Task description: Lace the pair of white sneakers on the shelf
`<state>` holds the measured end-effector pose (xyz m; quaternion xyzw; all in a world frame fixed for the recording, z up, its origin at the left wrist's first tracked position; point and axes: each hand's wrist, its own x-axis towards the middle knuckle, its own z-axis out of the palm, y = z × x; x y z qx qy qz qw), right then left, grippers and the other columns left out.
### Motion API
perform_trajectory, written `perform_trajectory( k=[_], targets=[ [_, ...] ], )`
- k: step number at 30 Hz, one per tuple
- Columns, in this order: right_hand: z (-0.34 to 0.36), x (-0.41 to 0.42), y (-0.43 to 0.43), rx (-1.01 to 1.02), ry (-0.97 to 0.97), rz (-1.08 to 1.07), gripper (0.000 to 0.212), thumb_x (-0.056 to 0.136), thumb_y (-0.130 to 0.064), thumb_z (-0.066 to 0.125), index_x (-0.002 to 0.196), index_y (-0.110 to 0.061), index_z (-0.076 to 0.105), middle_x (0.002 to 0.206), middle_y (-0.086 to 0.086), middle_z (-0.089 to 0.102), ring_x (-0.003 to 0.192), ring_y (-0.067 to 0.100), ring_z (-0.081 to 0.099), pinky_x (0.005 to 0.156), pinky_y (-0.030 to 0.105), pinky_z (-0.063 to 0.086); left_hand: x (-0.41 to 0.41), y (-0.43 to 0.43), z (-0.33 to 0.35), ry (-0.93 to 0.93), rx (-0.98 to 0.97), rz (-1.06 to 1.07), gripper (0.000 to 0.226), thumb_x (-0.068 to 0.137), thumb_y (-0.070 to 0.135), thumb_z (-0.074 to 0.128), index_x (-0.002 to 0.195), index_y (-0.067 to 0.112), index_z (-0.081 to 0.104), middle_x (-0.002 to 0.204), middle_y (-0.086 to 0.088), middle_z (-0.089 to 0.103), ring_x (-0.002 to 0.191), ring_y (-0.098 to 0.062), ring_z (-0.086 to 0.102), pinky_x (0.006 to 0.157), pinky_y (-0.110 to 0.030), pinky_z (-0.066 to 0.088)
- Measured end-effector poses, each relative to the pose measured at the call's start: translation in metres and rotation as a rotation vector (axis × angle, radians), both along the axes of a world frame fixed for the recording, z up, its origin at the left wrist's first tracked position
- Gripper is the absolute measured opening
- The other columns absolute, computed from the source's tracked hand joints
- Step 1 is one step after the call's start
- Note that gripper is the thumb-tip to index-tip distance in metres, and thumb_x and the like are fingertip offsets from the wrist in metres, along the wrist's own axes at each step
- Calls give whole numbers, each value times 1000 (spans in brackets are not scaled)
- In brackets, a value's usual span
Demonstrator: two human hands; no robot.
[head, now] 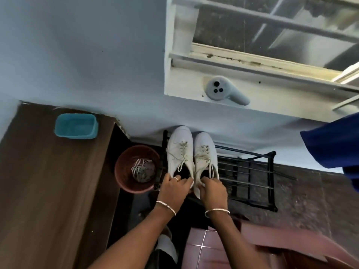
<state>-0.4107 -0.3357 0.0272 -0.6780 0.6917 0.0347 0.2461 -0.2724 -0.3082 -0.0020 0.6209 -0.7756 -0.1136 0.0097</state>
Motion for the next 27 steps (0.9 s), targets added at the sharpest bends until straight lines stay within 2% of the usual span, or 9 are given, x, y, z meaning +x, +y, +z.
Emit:
perform_trajectory(
  k=[4, 8, 11, 13, 16, 20, 23, 25, 27],
  targets=[
    [-32, -9, 4, 4, 34, 3, 13, 78, -16, 77, 75, -9, 66, 73, 19, 64, 72, 42, 64, 57, 39, 50, -3, 3, -28, -12, -5, 5, 47, 65, 29, 89, 95, 23, 53, 64, 4, 65, 62, -22, 62, 63, -38, 46],
    [-64, -9, 8, 34, 38, 11, 22, 70, -16, 85, 67, -11, 64, 62, 17, 60, 59, 41, 62, 47, 36, 49, -8, 8, -57, -31, 19, -2, 46, 64, 25, 90, 96, 22, 56, 63, 3, 63, 61, -23, 61, 64, -38, 47],
    [-76, -8, 11, 54, 37, 33, 16, 81, -20, 76, 74, -9, 66, 70, 20, 65, 71, 44, 64, 68, 42, 53, -6, 7, -71, -45, 74, 29, 54, 59, 23, 92, 98, 21, 55, 62, 2, 64, 61, -24, 63, 63, -39, 48],
    [-84, -9, 13, 73, 18, 42, 15, 88, -18, 68, 82, -5, 66, 81, 23, 68, 83, 45, 64, 82, 44, 49, -2, 7, -77, -67, 98, 36, 53, 53, 23, 94, 94, 20, 60, 59, 1, 63, 57, -25, 63, 61, -40, 50],
    [-94, -9, 18, 91, 9, 29, 16, 90, -19, 64, 84, -4, 66, 85, 23, 70, 87, 44, 64, 85, 44, 47, 3, 10, -86, -109, 99, 28, 50, 48, 25, 95, 88, 19, 67, 56, 1, 61, 52, -24, 63, 59, -38, 52],
    [-102, -5, 19, 125, 0, 11, 18, 89, -19, 67, 82, -3, 65, 83, 25, 69, 86, 45, 64, 95, 53, 48, 3, 14, -96, -108, 76, 19, 52, 42, 26, 98, 86, 18, 70, 55, 1, 61, 49, -21, 62, 56, -34, 51],
    [-96, -3, 18, 187, 68, 52, 19, 89, -24, 68, 89, -5, 67, 88, 21, 71, 93, 42, 65, 105, 52, 40, 2, 17, -94, -56, 106, 35, 59, 42, 44, 97, 86, 18, 68, 62, 1, 63, 58, -21, 64, 57, -34, 51],
    [-89, 1, 20, 105, 177, 59, 21, 78, -30, 78, 77, -12, 68, 73, 13, 70, 81, 37, 67, 96, 52, 46, 5, 17, -86, -15, 56, 38, 54, 53, 53, 91, 86, 17, 66, 69, 0, 65, 67, -23, 65, 59, -37, 51],
    [-76, 9, 21, 65, 140, -32, 26, 64, -29, 86, 63, -14, 65, 60, 6, 65, 68, 32, 64, 77, 46, 51, 7, 10, -71, 41, 9, 48, 44, 65, 51, 85, 83, 17, 65, 71, 0, 66, 69, -24, 65, 60, -37, 50]
  ],
)
